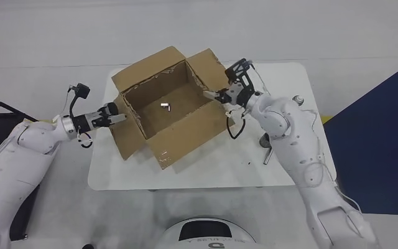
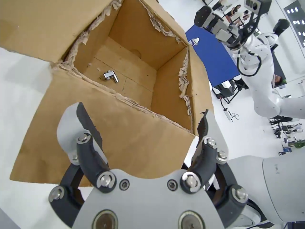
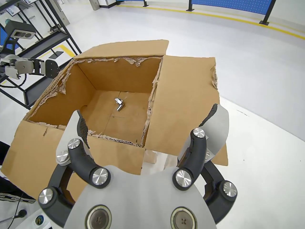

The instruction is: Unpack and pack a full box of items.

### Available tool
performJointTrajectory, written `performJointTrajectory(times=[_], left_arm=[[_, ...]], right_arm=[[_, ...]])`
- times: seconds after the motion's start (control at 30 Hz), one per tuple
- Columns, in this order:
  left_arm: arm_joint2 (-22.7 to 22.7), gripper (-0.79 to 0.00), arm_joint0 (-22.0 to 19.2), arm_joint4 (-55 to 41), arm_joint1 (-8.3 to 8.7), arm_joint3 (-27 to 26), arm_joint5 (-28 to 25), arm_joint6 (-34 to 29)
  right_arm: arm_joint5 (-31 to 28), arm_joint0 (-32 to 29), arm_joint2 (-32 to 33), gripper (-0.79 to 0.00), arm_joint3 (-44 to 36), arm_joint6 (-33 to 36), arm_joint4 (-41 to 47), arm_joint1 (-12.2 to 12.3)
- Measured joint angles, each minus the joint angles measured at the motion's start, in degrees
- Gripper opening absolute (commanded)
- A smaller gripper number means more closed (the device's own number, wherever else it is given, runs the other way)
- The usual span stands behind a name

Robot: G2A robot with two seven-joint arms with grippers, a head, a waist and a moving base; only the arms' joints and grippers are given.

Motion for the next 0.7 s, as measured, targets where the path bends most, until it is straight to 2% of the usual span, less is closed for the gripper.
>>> performJointTrajectory(times=[0.23,0.43,0.7], left_arm=[[1.81,0.0,-0.92,0.75,-1.46,1.99,1.11,2.49],[3.32,0.0,-3.19,1.7,-2.7,4.83,1.48,2.62],[3.74,0.0,-6.8,3.91,-3.84,6.78,-0.26,2.64]], right_arm=[[-1.07,2.94,-3.74,0.0,6.95,0.48,1.13,-0.82],[-9.53,1.56,-2.81,0.0,7.32,7.02,7.76,-0.08],[-18.49,-3.61,0.77,0.0,2.56,15.59,16.21,1.94]])
